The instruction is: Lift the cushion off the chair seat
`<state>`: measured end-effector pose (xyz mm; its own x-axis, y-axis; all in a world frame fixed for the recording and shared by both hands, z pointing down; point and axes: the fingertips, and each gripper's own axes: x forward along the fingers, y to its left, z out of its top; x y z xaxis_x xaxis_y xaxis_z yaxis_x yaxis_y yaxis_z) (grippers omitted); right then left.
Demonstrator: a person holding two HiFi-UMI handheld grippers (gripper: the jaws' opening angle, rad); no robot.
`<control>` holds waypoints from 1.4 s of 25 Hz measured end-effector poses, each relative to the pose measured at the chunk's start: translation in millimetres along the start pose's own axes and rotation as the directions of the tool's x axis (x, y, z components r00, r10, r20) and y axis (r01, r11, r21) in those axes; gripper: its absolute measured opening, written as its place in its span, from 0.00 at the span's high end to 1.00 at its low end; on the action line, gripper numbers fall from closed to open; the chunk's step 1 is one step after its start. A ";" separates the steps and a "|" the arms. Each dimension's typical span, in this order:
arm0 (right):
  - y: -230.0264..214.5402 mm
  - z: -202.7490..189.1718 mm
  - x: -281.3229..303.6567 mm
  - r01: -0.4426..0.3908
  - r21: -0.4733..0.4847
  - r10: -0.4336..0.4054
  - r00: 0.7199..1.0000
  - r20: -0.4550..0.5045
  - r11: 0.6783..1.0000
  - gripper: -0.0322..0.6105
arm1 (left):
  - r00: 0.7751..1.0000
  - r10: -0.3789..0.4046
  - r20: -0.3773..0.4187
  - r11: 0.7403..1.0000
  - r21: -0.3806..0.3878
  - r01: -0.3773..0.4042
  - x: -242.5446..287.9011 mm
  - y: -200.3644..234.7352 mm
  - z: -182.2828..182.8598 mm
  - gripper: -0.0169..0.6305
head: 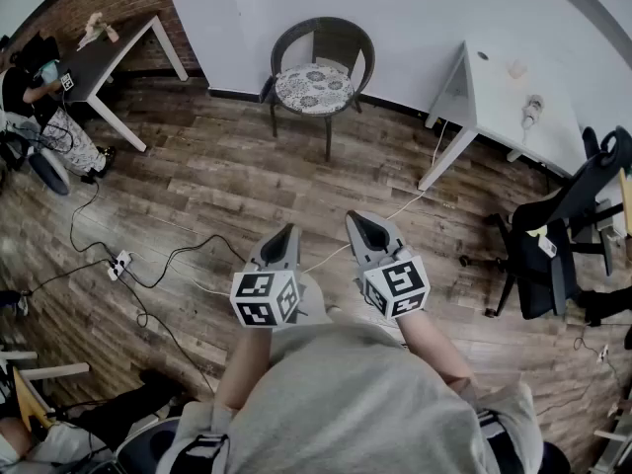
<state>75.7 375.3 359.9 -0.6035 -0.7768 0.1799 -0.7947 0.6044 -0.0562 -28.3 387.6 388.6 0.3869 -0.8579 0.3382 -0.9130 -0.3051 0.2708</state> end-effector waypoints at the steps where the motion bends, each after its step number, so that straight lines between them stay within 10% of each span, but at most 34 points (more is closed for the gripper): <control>1: -0.2 0.7 -7.0 0.008 0.008 -0.008 1.000 0.006 1.000 0.95 | 1.000 -0.002 0.007 1.000 0.009 0.002 -4.9 -3.7 0.8 0.96; 35: -0.5 -18.2 -64.4 0.012 0.034 -0.012 1.000 -0.002 0.999 0.95 | 0.998 -0.062 0.021 0.998 0.029 0.062 -15.4 -52.0 -18.0 0.89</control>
<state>116.1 428.3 366.2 -0.5936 -0.7838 0.1824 -0.8038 0.5884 -0.0874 15.6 424.2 385.5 0.4403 -0.8455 0.3021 -0.8907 -0.3691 0.2653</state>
